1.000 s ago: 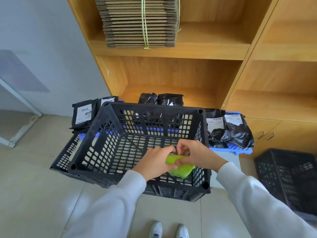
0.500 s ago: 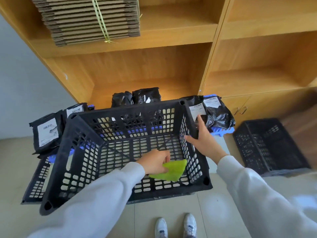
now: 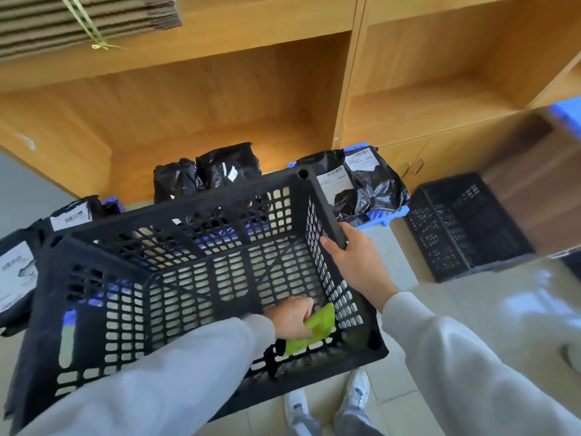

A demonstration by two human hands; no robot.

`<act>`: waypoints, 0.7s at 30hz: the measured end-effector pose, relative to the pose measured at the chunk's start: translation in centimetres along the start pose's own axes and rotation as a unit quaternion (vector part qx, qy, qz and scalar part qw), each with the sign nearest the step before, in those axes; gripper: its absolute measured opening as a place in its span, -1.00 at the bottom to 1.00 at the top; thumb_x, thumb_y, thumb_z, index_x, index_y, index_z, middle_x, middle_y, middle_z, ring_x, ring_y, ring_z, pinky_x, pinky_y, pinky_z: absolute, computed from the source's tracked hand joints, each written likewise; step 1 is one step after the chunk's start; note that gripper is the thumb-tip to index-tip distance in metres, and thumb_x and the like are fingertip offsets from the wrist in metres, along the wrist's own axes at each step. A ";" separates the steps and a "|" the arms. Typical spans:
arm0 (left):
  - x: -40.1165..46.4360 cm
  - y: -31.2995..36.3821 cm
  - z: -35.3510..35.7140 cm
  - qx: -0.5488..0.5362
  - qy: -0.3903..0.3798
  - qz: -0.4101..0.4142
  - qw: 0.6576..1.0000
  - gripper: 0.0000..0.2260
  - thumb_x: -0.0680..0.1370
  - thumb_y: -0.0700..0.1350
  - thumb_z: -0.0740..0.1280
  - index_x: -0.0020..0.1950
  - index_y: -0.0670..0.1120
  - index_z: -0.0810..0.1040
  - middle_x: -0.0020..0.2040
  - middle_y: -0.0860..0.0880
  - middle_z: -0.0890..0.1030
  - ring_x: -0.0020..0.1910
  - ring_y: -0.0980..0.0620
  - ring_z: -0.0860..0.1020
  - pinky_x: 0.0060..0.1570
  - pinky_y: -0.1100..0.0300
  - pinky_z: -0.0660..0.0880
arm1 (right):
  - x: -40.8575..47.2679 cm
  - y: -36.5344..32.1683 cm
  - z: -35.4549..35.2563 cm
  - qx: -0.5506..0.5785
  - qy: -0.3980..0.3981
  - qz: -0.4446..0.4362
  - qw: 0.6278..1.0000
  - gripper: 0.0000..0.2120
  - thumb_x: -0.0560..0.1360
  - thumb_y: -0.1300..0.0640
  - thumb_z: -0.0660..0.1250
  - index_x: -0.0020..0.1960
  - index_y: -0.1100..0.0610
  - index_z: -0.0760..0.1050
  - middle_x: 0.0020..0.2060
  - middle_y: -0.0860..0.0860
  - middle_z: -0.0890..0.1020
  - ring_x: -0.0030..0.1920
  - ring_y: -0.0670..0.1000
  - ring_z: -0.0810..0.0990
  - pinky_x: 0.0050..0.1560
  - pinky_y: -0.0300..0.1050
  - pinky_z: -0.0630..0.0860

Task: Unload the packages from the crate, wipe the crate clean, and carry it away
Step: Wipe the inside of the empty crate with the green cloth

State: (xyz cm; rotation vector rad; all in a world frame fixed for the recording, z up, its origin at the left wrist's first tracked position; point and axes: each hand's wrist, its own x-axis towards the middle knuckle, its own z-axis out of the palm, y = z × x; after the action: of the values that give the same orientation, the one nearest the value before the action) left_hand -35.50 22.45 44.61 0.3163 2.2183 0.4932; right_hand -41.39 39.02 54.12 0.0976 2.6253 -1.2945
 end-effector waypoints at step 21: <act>-0.1 2.0 1.0 0.017 -0.040 0.112 0.993 -0.65 0.59 0.01 0.40 0.30 -0.14 0.53 0.24 -0.19 0.59 0.25 -0.19 0.53 0.20 -0.02 0.49 | -0.1 -0.2 0.1 -0.026 0.013 0.019 0.999 -0.88 0.59 -0.08 0.31 0.07 -0.07 0.50 -0.30 -0.11 0.58 -0.28 -0.02 0.59 -0.30 -0.11 0.42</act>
State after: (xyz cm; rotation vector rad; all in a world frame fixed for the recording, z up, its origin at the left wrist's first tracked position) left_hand -34.58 24.41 44.95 0.5980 2.1250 0.5531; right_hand -41.29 38.83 54.30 0.1564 2.6640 -1.2199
